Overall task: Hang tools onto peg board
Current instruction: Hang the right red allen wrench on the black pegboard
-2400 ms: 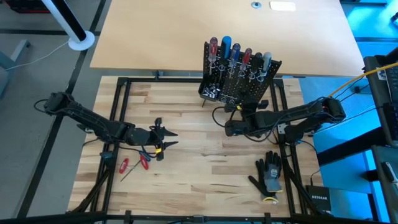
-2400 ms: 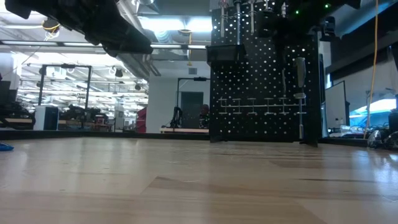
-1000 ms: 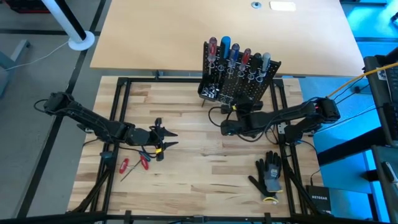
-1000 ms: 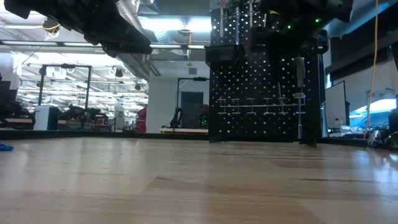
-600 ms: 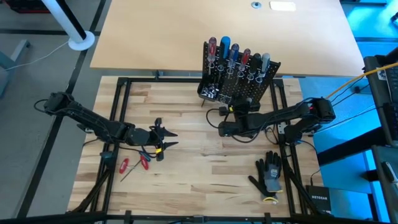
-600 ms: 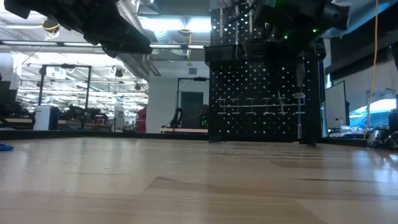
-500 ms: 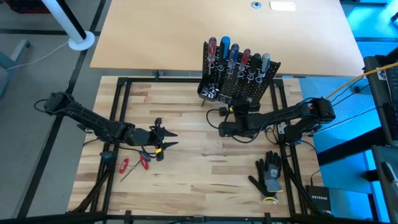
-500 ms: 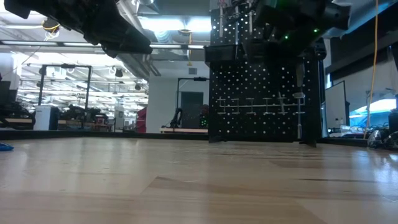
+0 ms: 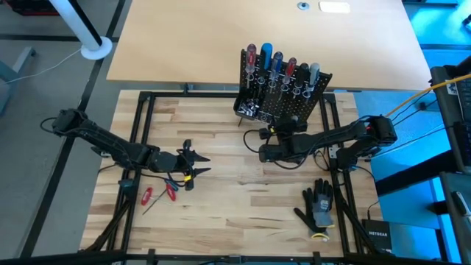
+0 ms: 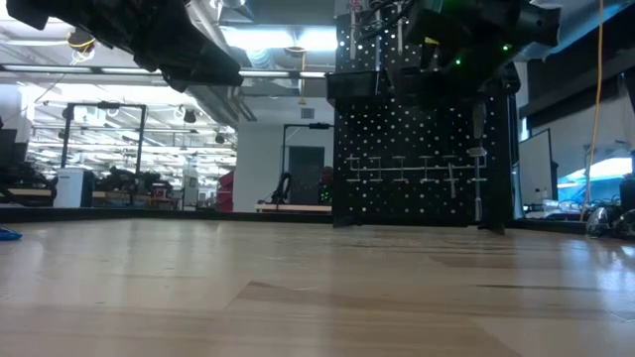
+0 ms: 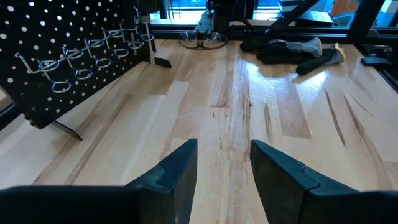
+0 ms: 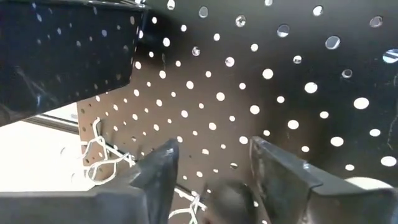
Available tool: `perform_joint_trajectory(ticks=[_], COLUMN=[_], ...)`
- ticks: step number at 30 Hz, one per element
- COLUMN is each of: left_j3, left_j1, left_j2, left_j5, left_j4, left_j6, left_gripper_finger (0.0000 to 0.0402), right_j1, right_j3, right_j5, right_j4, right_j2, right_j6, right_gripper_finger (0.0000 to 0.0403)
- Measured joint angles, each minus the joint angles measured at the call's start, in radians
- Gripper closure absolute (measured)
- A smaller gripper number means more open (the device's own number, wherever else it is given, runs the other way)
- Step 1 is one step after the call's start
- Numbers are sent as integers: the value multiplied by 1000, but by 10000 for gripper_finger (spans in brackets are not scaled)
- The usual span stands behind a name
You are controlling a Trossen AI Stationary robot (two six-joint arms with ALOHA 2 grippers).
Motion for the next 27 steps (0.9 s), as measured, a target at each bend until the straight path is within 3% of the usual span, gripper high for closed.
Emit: perform_joint_trajectory(ticks=[7,15,19,22,24,27], left_j3=[0,1,1,1,1,1], left_j1=[0,0,0,0,-1,0], left_j2=[0,0,0,0,0,0], left_j5=[0,0,18,131,149,148], left_j4=[0,-10,-24,-25,-25,-28], left_j6=[0,0,-27,-65,-53,-67], left_gripper_finger=[263,263,263,263,262,246], right_j1=[10,117,206,287,346,432], right_j3=[25,121,156,157,157,157], right_j5=[-40,-94,-209,-332,-398,-436], right_j4=[-20,-26,-22,13,36,95], right_j2=[-46,-109,-111,-107,-98,-71], right_j6=[-65,-286,-389,-443,-444,-442], right_gripper_finger=[159,148,148,148,148,148])
